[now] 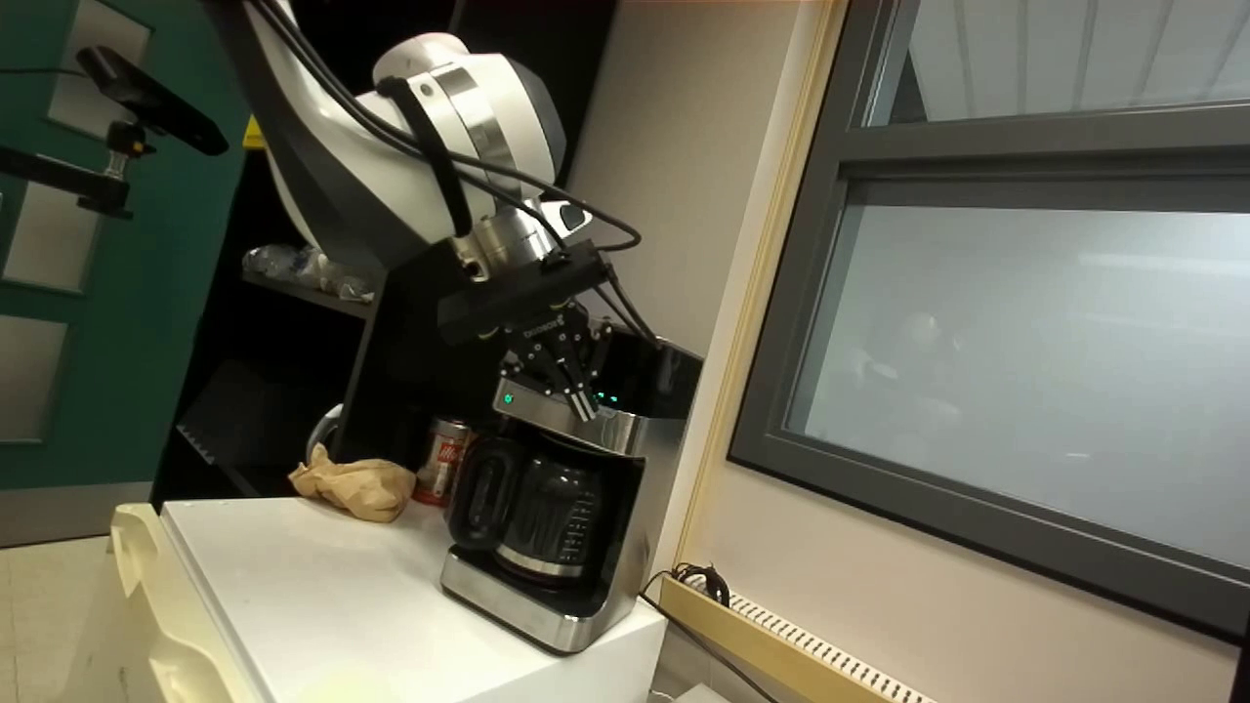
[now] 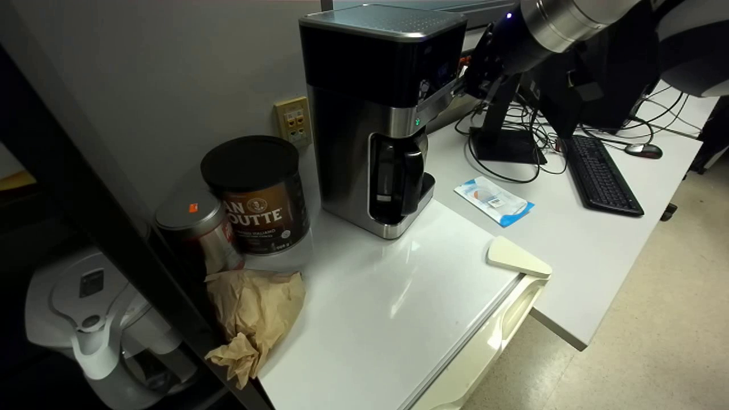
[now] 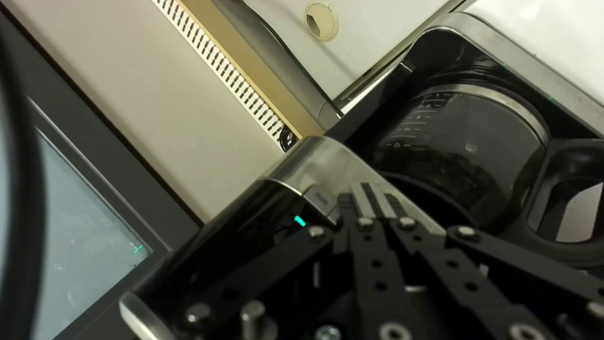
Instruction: Press a button on the coffee machine
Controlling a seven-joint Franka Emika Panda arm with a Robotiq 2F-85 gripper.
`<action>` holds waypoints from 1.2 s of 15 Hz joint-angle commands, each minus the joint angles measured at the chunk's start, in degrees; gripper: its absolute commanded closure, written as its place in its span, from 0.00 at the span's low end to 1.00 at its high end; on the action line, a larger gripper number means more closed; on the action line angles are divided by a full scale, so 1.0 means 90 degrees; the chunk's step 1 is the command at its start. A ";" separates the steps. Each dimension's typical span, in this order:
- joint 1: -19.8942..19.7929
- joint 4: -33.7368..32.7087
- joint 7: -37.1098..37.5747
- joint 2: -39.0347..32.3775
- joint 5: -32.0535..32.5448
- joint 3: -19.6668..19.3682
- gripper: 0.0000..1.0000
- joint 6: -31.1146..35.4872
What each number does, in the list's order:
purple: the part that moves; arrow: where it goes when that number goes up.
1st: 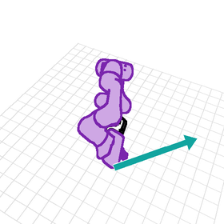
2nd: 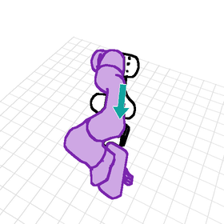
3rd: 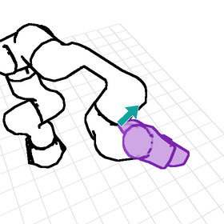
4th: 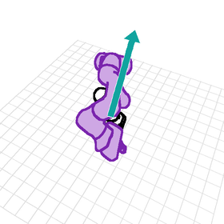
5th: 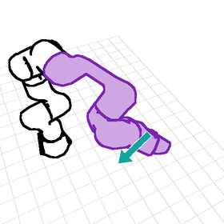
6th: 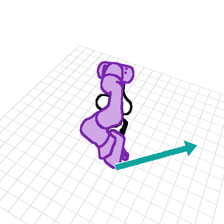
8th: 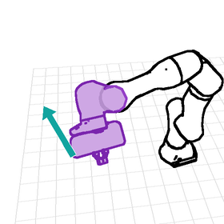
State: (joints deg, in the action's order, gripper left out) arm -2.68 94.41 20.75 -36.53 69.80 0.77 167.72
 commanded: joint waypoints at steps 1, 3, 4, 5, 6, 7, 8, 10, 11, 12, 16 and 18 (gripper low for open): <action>-0.0009 -0.0335 -0.0032 -0.0223 -0.0145 0.0076 1.00 -0.0007; -0.0020 -0.0360 -0.0046 -0.0247 -0.0210 0.0090 1.00 -0.0018; -0.0024 -0.0366 -0.0063 -0.0253 -0.0257 0.0100 1.00 -0.0033; -0.0030 -0.0371 -0.0076 -0.0258 -0.0297 0.0108 1.00 -0.0040; -0.0032 -0.0377 -0.0082 -0.0265 -0.0333 0.0113 1.00 -0.0045; -0.0031 -0.0382 -0.0086 -0.0269 -0.0369 0.0115 1.00 -0.0050; -0.0035 -0.0370 -0.0095 -0.0262 -0.0399 0.0117 1.00 -0.0044; -0.0040 -0.0293 -0.0085 -0.0199 -0.0406 0.0101 1.00 0.0011; -0.0051 -0.0229 -0.0103 -0.0150 -0.0399 0.0099 1.00 0.0037; -0.0050 -0.0160 -0.0079 -0.0094 -0.0355 0.0076 1.00 0.0083; -0.0027 0.0237 0.0048 0.0217 0.0071 -0.0091 1.00 0.0401; -0.0002 0.0424 0.0132 0.0384 0.0460 -0.0219 1.00 0.0702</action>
State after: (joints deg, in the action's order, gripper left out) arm -2.88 94.65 20.73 -36.27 69.67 0.41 170.03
